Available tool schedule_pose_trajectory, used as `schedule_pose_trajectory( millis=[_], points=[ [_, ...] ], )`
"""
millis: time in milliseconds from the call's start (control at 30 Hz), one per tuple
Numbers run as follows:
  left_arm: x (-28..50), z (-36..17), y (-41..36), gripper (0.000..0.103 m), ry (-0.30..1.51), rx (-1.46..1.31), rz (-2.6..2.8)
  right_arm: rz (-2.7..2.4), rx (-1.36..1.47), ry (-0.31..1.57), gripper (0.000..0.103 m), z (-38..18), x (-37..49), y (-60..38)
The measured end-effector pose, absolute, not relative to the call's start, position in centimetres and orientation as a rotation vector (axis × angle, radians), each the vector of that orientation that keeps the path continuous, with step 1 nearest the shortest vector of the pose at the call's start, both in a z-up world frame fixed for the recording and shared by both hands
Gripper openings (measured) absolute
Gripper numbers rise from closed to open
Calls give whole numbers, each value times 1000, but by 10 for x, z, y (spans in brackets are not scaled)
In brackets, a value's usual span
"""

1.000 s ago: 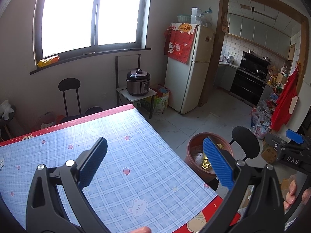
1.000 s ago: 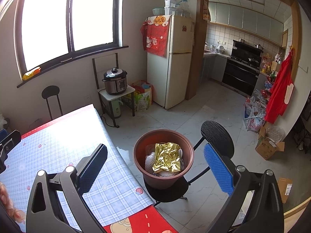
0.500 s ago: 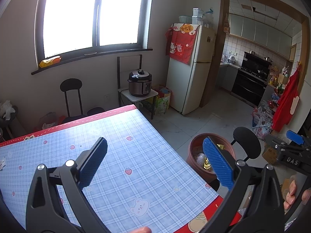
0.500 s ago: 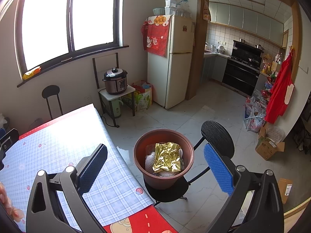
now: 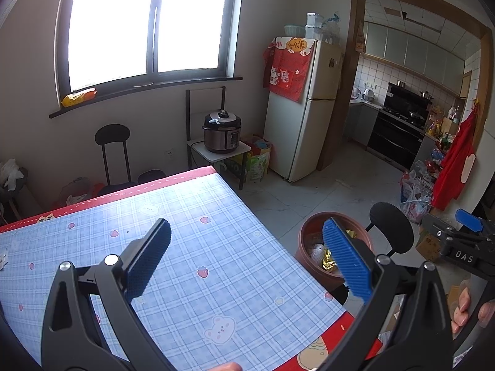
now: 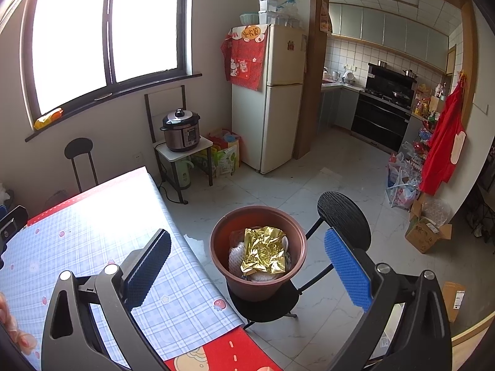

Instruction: Collect trash

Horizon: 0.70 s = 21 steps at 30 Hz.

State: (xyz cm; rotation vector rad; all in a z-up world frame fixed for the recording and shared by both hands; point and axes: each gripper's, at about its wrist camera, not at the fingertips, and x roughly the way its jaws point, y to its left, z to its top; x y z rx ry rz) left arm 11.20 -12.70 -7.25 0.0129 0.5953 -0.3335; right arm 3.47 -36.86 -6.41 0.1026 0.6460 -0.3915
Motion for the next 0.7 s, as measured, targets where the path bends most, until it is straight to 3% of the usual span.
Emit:
schedule_pose_trajectory(
  millis=[700],
  points=[
    [112, -72, -129, 97, 611, 9, -326, -399, 112, 648, 97, -64, 35, -372]
  ],
)
